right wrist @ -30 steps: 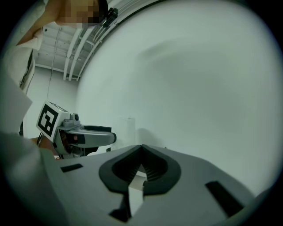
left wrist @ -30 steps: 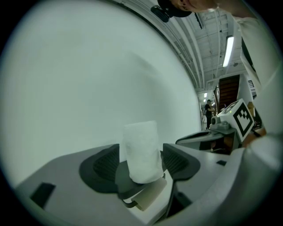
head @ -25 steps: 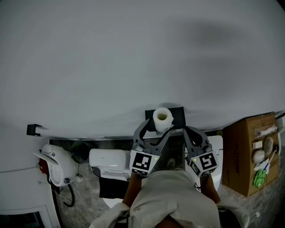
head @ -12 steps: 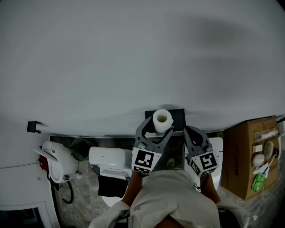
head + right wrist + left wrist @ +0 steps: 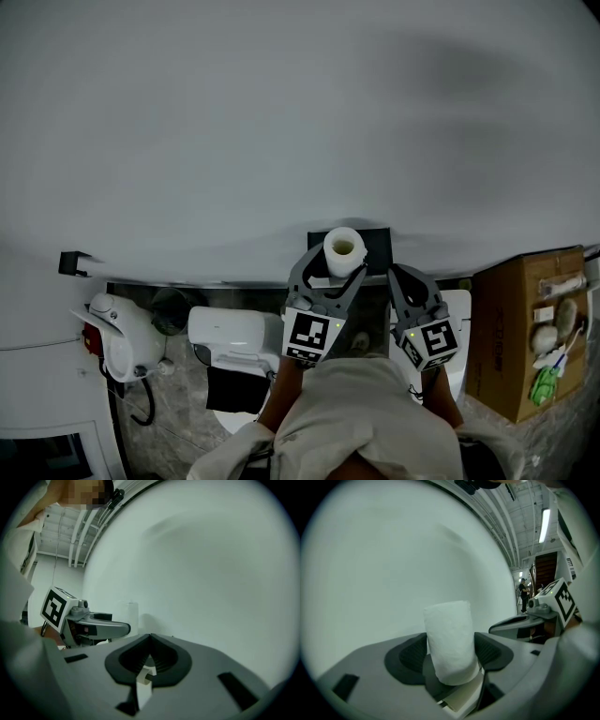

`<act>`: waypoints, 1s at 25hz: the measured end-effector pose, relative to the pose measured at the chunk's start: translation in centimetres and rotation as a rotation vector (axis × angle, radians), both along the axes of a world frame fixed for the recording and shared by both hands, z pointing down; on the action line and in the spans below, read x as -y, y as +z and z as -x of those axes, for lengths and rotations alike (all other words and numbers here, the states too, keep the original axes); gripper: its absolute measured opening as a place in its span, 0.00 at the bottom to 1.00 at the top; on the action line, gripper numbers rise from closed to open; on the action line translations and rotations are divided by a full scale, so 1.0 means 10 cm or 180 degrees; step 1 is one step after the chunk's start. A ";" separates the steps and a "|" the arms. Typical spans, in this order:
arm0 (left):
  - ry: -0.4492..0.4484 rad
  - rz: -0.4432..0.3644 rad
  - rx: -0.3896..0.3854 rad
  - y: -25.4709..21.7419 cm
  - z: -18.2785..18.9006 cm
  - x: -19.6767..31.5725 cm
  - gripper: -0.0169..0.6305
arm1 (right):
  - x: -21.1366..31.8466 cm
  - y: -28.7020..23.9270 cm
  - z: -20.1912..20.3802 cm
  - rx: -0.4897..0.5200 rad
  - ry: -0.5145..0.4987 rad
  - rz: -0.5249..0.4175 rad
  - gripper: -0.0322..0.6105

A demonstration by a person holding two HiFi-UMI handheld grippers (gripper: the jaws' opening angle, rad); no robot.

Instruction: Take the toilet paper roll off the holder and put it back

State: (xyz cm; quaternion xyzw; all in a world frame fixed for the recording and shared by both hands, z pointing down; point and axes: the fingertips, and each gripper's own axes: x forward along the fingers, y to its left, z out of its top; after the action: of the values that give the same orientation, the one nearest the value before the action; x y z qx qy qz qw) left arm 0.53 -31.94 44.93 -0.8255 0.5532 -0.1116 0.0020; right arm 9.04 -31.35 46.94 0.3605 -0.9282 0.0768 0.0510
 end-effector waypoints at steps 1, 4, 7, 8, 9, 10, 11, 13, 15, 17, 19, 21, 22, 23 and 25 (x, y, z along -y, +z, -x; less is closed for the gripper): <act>-0.0009 0.0011 -0.0005 0.01 0.01 -0.01 0.52 | -0.01 0.00 0.01 0.0003 0.0002 0.0000 0.05; -0.0010 0.0015 -0.0017 0.00 0.02 -0.01 0.51 | -0.02 -0.02 0.02 0.0009 0.0005 -0.0006 0.05; -0.0005 0.0010 -0.0017 0.00 0.02 -0.01 0.50 | -0.03 -0.03 0.03 0.0014 0.0010 0.0000 0.05; -0.0005 0.0008 -0.0018 0.00 0.02 -0.01 0.50 | -0.03 -0.02 0.03 0.0011 0.0012 0.0002 0.04; -0.0005 0.0006 -0.0019 0.01 0.02 -0.01 0.50 | -0.03 -0.01 0.02 0.0006 0.0013 0.0004 0.05; -0.0004 0.0004 -0.0019 0.01 0.02 0.00 0.50 | -0.03 0.00 0.02 0.0002 0.0015 0.0004 0.05; -0.0002 0.0003 -0.0020 0.01 0.02 0.00 0.50 | -0.03 0.00 0.01 0.0001 0.0017 0.0004 0.04; 0.0000 -0.0002 -0.0024 0.01 0.02 0.01 0.50 | -0.03 0.01 0.01 -0.0003 0.0020 0.0003 0.05; -0.0001 -0.0009 -0.0027 0.01 0.02 0.01 0.50 | -0.03 0.00 0.01 -0.0010 0.0017 -0.0004 0.05; -0.0001 -0.0015 -0.0025 0.01 0.02 0.01 0.50 | -0.03 -0.02 0.02 -0.0014 0.0011 -0.0016 0.05; -0.0001 -0.0019 -0.0022 0.01 0.02 0.00 0.50 | -0.04 -0.02 0.02 -0.0012 0.0019 -0.0014 0.05; -0.0002 -0.0027 -0.0029 0.00 0.03 -0.01 0.50 | -0.05 -0.02 0.03 -0.0016 0.0027 -0.0013 0.05; -0.0004 -0.0034 -0.0036 -0.01 0.04 -0.02 0.50 | -0.06 -0.02 0.03 -0.0019 0.0030 -0.0014 0.05; -0.0004 -0.0045 -0.0043 -0.02 0.05 -0.03 0.50 | -0.07 -0.02 0.03 -0.0022 0.0033 -0.0016 0.04; 0.0001 -0.0069 -0.0053 -0.05 0.06 -0.05 0.49 | -0.09 -0.02 0.04 -0.0028 0.0037 -0.0026 0.04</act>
State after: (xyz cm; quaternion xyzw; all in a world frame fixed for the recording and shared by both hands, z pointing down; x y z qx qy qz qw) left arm -0.06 -31.44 44.47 -0.8264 0.5543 -0.0987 0.0063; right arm 8.66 -30.42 46.71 0.3664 -0.9262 0.0718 0.0532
